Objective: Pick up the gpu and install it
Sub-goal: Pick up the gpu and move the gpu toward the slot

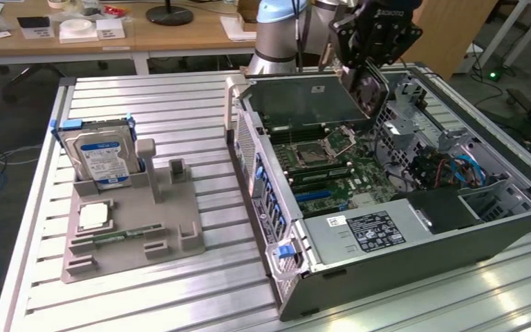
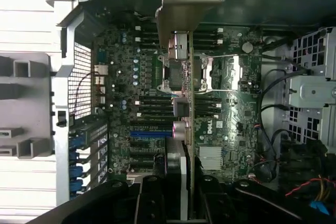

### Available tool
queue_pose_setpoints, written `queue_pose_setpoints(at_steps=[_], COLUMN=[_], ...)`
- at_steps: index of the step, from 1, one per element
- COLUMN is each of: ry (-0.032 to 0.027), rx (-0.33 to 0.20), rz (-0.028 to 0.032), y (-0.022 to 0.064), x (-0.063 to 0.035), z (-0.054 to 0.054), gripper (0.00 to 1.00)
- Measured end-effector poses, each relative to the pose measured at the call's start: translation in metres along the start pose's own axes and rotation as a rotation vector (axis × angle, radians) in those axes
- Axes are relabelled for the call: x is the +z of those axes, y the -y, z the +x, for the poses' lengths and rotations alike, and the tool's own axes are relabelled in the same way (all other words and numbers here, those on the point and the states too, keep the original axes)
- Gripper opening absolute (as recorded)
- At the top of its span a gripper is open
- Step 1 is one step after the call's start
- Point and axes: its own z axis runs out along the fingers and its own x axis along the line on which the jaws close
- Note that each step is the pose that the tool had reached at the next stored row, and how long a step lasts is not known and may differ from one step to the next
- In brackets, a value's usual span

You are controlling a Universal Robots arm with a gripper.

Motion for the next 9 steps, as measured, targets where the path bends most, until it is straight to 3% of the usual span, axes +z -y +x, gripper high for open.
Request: queue_pose_setpoints(at_steps=[9], ry=[0.0], rx=[0.0], rz=[0.0], y=[0.0002], x=[-0.0003], z=[-0.028], gripper=[0.28])
